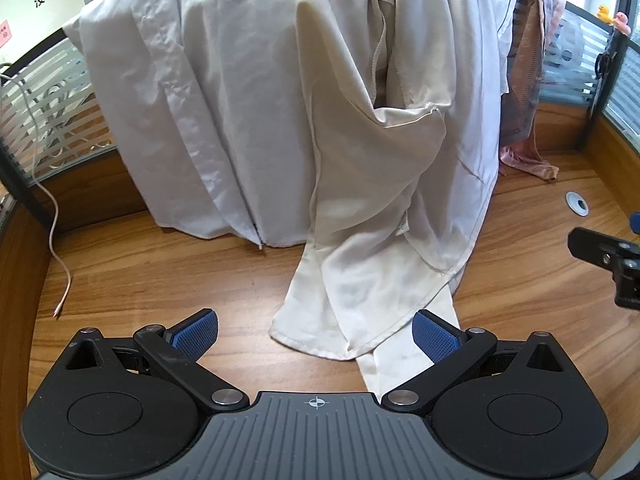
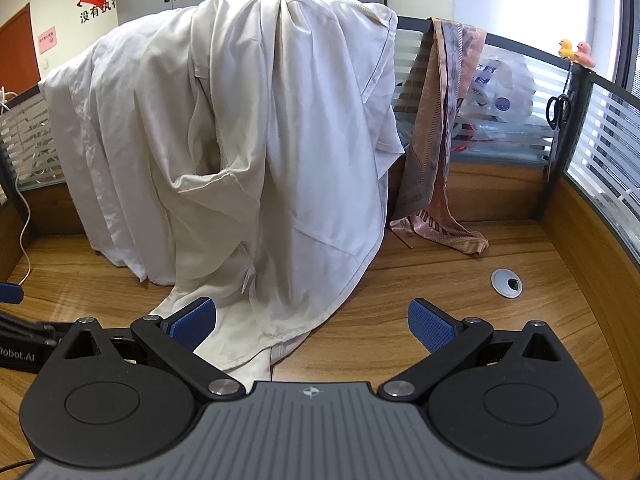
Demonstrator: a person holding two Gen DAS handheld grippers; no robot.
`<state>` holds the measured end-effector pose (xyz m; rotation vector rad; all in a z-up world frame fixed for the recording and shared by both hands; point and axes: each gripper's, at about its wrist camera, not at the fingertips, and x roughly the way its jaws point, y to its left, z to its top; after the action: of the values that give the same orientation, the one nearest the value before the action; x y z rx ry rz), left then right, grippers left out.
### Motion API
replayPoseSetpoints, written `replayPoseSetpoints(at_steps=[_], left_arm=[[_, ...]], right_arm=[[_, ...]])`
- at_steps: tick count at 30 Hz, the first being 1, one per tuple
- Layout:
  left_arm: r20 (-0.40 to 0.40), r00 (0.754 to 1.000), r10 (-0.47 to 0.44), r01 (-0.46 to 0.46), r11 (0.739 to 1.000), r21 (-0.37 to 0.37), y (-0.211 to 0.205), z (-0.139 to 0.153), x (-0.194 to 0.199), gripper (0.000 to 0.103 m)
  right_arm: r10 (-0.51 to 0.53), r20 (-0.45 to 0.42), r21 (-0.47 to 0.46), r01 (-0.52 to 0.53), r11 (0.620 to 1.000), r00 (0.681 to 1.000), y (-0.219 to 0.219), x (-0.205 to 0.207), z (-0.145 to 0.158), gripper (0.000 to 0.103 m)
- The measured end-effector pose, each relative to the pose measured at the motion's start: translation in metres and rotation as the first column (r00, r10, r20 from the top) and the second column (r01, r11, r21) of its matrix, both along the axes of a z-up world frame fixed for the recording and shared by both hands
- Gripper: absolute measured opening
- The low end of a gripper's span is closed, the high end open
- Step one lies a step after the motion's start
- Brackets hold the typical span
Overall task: Fold clothes
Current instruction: 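Move both tools toward the cream shirts draped over the partition, then close the left gripper on the cream shirt while the right gripper pinches another edge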
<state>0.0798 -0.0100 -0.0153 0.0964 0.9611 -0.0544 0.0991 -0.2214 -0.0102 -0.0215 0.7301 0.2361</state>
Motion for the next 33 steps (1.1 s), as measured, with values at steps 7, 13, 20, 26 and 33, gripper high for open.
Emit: replayPoseSetpoints(at_steps=[7, 13, 20, 26, 33], left_arm=[[0.015, 1.0, 0.011, -0.011, 1.0, -0.016, -0.005, -0.002, 0.032, 0.103], [0.068, 0.997, 0.027, -0.026, 1.0, -0.004, -0.008, 0.004, 0.074, 0.103], [0.099, 0.995, -0.003, 0.008, 0.998, -0.057, -0.011, 0.016, 0.115, 0.103], [0.157, 0.987, -0.046, 0.055, 0.997, -0.058, -0.021, 0.024, 0.135, 0.103], [0.18, 0.983, 0.022, -0.005, 0.996, -0.094, -0.023, 0.024, 0.153, 0.077]], right_arm=[[0.022, 0.015, 0.01, -0.022, 1.0, 1.0, 0.002, 0.049, 0.001, 0.103], [0.04, 0.033, 0.027, -0.041, 0.999, 0.999, 0.005, 0.107, 0.006, 0.103], [0.091, 0.07, 0.021, -0.093, 0.995, 0.993, -0.007, 0.17, 0.02, 0.103], [0.158, 0.06, 0.018, -0.16, 0.987, 0.986, -0.024, 0.222, 0.027, 0.103], [0.208, 0.089, 0.013, -0.21, 0.978, 0.974, -0.029, 0.257, 0.037, 0.1]])
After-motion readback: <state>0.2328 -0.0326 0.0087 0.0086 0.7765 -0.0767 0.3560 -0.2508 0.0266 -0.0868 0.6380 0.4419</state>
